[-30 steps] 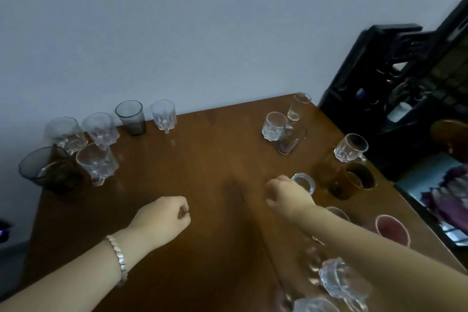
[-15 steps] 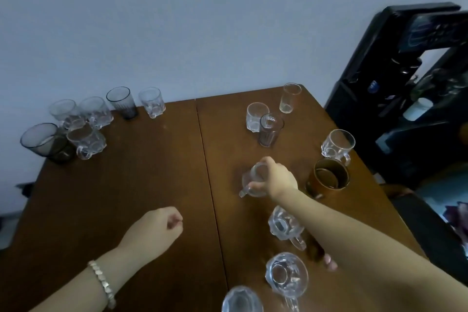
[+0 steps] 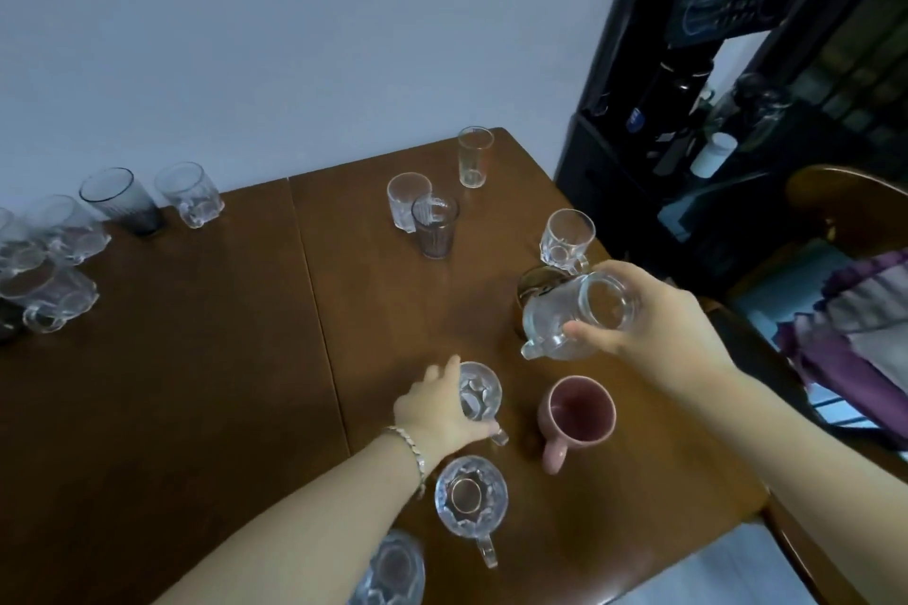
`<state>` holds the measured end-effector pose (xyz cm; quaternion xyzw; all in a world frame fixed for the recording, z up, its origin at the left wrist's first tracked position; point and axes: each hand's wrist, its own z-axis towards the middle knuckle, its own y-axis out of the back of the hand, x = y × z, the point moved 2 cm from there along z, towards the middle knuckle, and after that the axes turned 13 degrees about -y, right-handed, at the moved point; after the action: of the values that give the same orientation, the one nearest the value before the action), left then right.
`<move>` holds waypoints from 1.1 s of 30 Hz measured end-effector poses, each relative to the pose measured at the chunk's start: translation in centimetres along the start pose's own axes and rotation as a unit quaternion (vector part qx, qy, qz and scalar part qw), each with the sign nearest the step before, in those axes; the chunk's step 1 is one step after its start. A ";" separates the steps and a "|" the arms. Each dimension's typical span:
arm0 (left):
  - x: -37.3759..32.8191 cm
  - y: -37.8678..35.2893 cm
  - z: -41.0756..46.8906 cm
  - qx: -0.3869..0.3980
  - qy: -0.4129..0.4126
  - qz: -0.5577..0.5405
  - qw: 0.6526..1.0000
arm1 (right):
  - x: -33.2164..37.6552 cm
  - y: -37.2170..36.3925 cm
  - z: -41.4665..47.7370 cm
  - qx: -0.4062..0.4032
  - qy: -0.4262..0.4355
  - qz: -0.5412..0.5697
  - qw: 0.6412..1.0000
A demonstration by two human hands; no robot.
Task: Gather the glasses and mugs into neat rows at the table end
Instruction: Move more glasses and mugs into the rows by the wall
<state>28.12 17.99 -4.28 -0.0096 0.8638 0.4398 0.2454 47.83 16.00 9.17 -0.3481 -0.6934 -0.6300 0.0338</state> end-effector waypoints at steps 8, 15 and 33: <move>2.2 1.1 0.1 -0.065 0.008 -0.005 0.998 | 1.0 -2.7 -0.2 0.037 0.010 -0.017 0.999; 15.3 9.1 -6.5 -0.164 0.021 -0.094 0.982 | 9.9 -10.4 -0.9 0.151 0.051 -0.041 0.986; 41.3 25.8 -5.7 -0.181 0.035 0.059 0.981 | 34.2 -29.4 2.1 0.225 0.067 -0.154 0.960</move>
<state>-16.54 37.70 0.18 -0.0180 0.7770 0.6022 0.1825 7.36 33.97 0.35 -0.1773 -0.8586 -0.4771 0.0606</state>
